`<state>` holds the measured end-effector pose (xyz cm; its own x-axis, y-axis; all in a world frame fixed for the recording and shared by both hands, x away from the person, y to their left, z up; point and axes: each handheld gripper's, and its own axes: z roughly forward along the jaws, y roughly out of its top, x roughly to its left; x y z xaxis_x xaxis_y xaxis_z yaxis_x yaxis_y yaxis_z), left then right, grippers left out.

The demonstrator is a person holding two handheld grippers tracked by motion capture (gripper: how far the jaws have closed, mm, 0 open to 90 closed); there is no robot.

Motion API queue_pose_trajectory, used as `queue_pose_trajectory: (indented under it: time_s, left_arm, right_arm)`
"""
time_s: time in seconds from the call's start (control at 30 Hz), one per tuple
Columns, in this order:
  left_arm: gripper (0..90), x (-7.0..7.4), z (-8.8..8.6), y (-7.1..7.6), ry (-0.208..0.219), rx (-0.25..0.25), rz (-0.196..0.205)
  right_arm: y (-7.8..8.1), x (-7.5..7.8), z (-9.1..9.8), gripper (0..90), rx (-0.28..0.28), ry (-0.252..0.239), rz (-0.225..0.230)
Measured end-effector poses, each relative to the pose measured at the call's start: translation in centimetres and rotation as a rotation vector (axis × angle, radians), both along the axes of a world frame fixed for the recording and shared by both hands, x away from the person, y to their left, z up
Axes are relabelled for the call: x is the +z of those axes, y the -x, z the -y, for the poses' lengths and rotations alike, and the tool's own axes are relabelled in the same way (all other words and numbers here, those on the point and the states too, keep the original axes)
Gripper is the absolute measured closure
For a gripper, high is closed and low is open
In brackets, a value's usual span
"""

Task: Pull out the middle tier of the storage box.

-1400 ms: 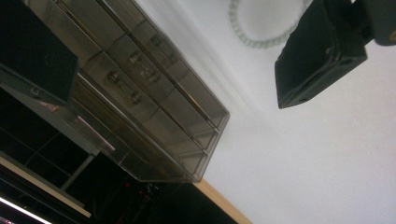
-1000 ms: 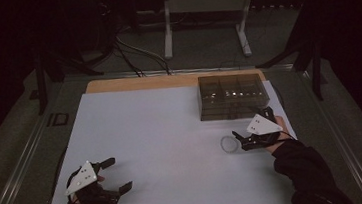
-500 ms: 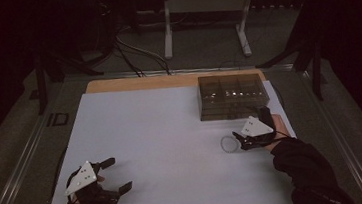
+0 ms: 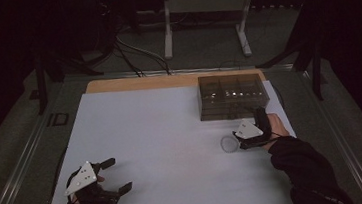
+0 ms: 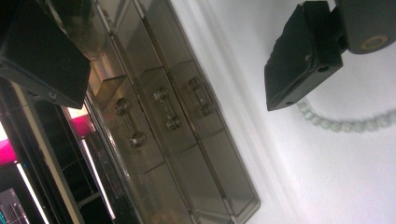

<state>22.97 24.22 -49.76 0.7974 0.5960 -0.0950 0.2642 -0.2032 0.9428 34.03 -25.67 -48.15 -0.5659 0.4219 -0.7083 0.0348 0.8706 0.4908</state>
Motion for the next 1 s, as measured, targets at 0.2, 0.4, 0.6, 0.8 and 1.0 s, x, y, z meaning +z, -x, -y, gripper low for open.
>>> queue_pose_trajectory:
  time_s: [0.2, 0.4, 0.6, 0.8, 1.0]
  left_arm:
    - [1.1, 0.0, 0.0, 0.0, -0.001, 0.002, 0.0]
    - [1.1, 0.0, 0.0, 0.0, 0.007, 0.005, -0.001]
    - [1.1, 0.0, 0.0, 0.0, 0.005, 0.004, -0.003]
    - [1.1, -0.1, -0.1, 0.0, 0.004, 0.005, -0.006]
    - [1.1, 0.0, 0.0, 0.0, 0.0, 0.005, -0.004]
  right_arm:
    - [-0.4, -0.1, -0.5, 14.7, -0.012, 0.049, 0.025]
    - [-0.6, -0.3, -1.0, 18.2, -0.016, 0.112, 0.051]
    - [-0.9, -0.7, -1.3, 22.1, -0.001, 0.18, 0.062]
    - [-1.0, -1.5, -1.7, 27.9, -0.001, 0.272, 0.065]
    - [-1.2, -2.2, -2.0, 35.4, -0.023, 0.342, 0.095]
